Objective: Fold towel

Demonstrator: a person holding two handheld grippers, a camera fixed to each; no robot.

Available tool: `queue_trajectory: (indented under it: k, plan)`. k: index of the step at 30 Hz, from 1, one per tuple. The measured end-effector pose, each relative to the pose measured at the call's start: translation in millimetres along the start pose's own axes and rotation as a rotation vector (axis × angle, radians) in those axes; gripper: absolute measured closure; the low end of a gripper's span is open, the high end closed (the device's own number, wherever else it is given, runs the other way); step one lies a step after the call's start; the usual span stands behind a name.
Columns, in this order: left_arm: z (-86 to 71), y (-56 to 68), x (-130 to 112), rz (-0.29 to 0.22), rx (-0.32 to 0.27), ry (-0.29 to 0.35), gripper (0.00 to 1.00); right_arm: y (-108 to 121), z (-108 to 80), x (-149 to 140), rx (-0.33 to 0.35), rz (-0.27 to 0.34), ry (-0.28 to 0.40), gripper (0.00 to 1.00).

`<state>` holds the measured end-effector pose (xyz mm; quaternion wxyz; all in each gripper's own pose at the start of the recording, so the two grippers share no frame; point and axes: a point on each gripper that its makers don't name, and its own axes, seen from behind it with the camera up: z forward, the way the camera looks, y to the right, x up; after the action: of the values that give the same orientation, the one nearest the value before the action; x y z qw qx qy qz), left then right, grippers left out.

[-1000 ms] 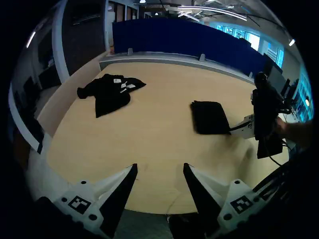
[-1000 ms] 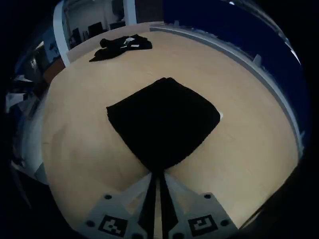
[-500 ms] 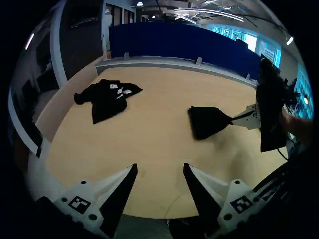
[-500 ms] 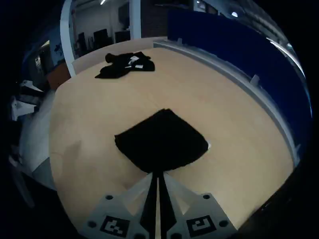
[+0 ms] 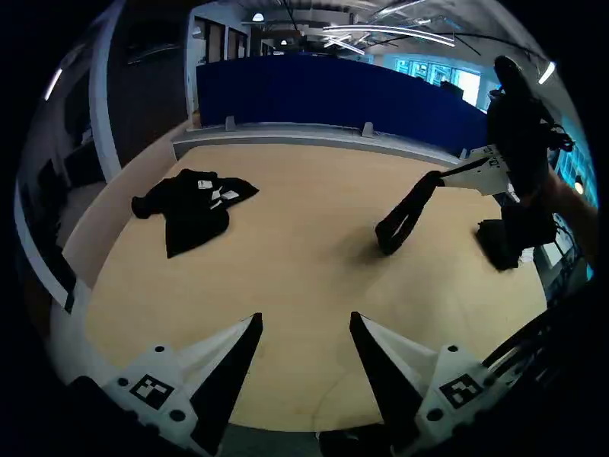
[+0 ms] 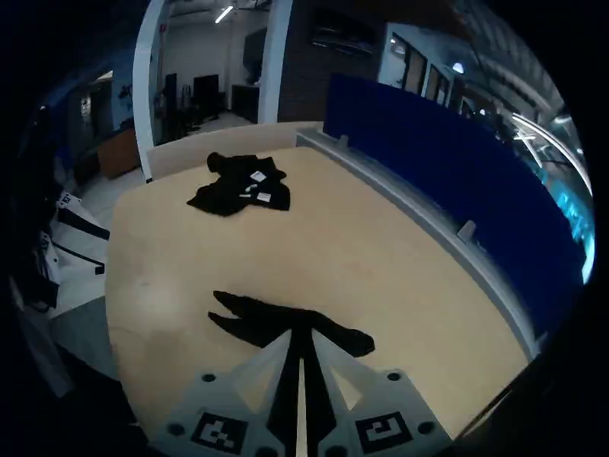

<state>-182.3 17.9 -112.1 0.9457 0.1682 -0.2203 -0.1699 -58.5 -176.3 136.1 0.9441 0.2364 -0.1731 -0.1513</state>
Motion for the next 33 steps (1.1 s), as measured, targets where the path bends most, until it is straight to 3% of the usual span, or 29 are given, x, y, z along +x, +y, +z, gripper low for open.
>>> queue_trajectory:
  k: [18, 33]
  plan:
    - [2.8, 17.4, 14.1, 0.029, -0.032, 0.015, 0.15, 39.9, -34.1, 1.4, -0.05, 0.033, 0.028, 0.98]
    - [17.6, 41.3, 27.0, 0.065, -0.062, 0.008, 0.15, 114.7, -90.5, -34.2, -0.11, 0.074, 0.023, 0.98]
